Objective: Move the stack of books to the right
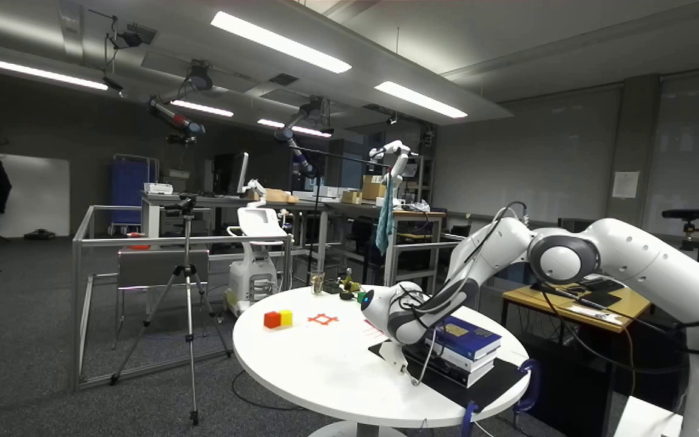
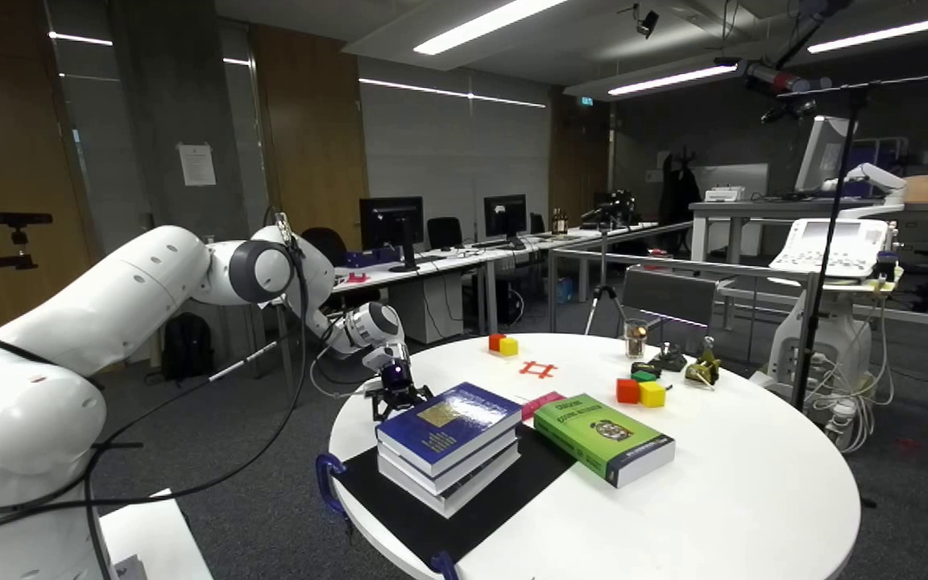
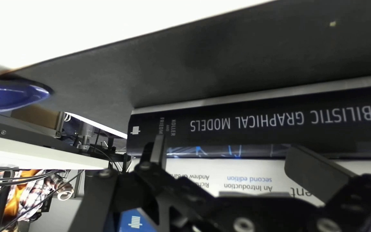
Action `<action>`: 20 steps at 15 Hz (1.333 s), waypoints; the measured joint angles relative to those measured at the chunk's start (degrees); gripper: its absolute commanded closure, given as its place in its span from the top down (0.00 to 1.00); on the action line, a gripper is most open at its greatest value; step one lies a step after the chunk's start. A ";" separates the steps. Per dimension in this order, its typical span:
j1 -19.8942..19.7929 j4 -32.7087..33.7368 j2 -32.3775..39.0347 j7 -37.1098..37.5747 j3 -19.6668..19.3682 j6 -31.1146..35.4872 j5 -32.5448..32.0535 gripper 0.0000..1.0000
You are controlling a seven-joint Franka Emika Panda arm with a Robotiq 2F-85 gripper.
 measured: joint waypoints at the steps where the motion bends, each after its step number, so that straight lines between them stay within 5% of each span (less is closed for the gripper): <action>1: 0.36 0.28 0.00 0.00 0.00 0.00 0.00 1.00; 20: 6.35 5.03 -3.69 -4.53 0.16 1.34 -3.21 1.00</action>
